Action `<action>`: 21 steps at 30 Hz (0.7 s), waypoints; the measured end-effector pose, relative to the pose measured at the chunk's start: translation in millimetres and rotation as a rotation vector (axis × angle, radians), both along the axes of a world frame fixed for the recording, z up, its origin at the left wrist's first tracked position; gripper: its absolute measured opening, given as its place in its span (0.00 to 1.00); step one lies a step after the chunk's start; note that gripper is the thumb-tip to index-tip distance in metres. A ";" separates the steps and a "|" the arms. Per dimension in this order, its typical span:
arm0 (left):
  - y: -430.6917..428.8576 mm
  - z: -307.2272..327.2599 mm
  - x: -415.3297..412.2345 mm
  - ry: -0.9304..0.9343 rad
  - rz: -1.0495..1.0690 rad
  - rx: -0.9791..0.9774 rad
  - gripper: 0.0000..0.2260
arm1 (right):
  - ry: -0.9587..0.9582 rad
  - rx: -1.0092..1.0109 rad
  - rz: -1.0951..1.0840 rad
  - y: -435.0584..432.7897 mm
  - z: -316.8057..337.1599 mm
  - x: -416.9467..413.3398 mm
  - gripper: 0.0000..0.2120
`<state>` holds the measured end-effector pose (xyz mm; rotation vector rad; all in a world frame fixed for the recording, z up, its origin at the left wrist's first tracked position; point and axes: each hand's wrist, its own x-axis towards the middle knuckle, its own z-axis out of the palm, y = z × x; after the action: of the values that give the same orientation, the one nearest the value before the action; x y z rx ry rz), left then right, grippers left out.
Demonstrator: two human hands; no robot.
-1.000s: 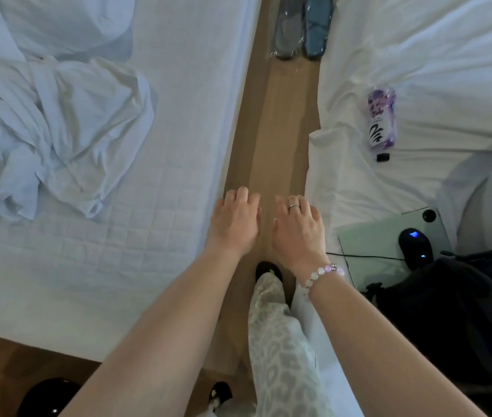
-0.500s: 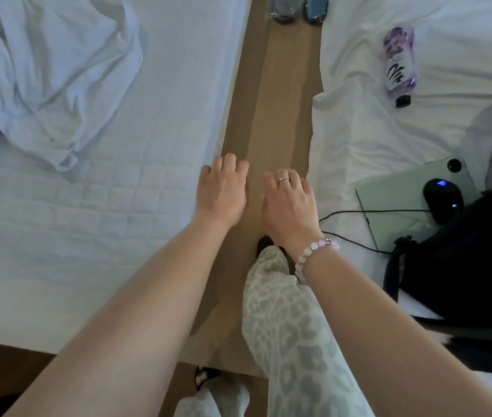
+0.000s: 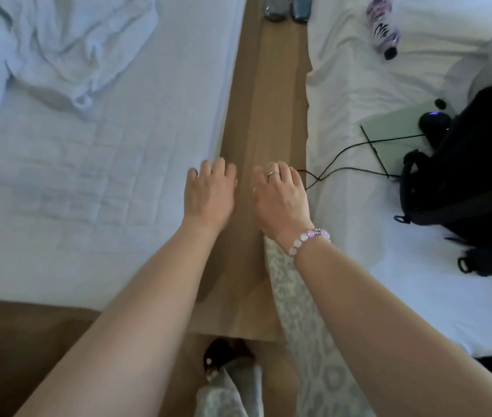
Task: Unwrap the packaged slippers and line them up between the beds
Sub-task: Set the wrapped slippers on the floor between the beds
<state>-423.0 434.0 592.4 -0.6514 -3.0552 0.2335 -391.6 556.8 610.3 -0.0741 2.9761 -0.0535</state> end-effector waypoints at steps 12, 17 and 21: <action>-66.9 84.7 80.3 0.002 0.099 0.117 0.16 | 0.120 0.014 -0.049 -56.4 66.4 82.9 0.17; -88.8 109.5 119.0 0.029 0.075 0.129 0.14 | 0.179 0.008 -0.062 -83.4 97.2 108.8 0.16; -105.8 125.9 142.5 0.078 0.036 0.083 0.14 | 0.210 0.034 -0.040 -98.7 119.2 124.4 0.17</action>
<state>-280.5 328.2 718.3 -0.5694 -2.9857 0.1278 -267.2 458.1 729.5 -0.0163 3.1872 0.0000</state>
